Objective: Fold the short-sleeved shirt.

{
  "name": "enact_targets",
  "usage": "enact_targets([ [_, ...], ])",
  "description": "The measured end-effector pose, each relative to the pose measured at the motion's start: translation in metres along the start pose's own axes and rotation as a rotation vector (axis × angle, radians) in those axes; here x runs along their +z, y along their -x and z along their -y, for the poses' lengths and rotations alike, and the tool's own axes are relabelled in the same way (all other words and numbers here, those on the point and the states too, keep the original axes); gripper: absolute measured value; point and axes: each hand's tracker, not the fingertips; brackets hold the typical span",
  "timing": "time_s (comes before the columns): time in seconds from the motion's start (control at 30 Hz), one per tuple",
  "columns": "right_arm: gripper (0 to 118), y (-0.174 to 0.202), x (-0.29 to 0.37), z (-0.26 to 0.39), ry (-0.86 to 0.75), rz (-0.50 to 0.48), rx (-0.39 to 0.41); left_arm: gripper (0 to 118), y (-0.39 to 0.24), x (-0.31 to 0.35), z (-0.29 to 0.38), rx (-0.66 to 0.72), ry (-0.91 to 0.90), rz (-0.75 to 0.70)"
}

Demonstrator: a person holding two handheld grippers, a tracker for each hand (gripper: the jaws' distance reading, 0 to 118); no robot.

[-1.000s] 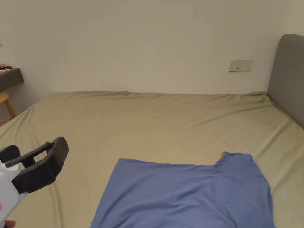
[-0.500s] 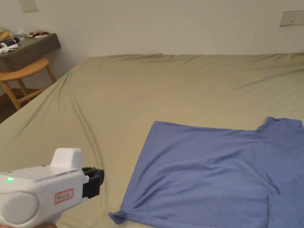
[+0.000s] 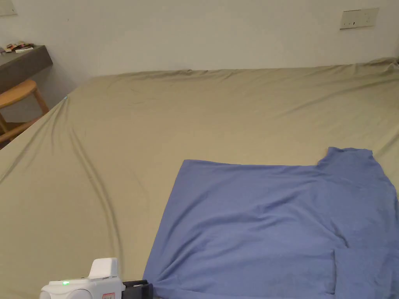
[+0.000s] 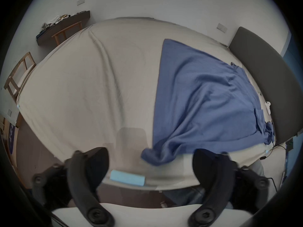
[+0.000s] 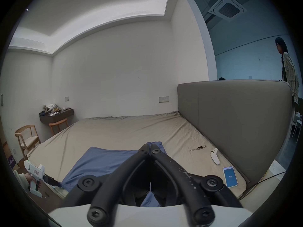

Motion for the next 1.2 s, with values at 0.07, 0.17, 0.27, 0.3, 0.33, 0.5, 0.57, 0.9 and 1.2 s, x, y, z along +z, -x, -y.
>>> enact_targets([
  [0.07, 0, -0.002, -0.001, 0.006, 0.017, 0.000, 0.003, 6, -0.004, -0.002, -0.004, -0.009, 0.006, 0.044],
  [0.17, 0, -0.007, -0.007, 0.019, 0.057, 0.009, 0.003, 3, -0.013, -0.006, -0.003, -0.032, 0.039, 0.046],
  [0.27, 0, -0.019, -0.015, 0.042, 0.114, 0.018, -0.024, 3, -0.013, -0.006, 0.000, -0.035, 0.052, 0.043],
  [0.3, 0, -0.024, -0.018, 0.052, 0.151, 0.023, -0.043, 3, -0.013, -0.003, 0.000, -0.026, 0.040, 0.039],
  [0.33, 0, -0.029, -0.023, 0.062, 0.184, 0.024, -0.041, 3, -0.013, 0.002, 0.000, -0.012, 0.020, 0.040],
  [0.5, 0, -0.054, -0.068, 0.133, 0.378, 0.028, -0.002, 3, -0.026, 0.038, -0.007, 0.044, -0.087, 0.105],
  [0.57, 0, -0.073, -0.092, 0.167, 0.461, -0.038, -0.072, 3, -0.032, 0.054, -0.011, 0.043, -0.149, 0.130],
  [0.9, 107, -0.076, -0.126, 0.223, 0.560, -0.165, -0.018, 3, -0.058, 0.093, -0.022, 0.084, -0.247, 0.193],
  [1.2, 5, -0.052, -0.119, 0.222, 0.575, -0.190, 0.059, 3, -0.069, 0.098, -0.020, 0.024, -0.275, 0.107],
])
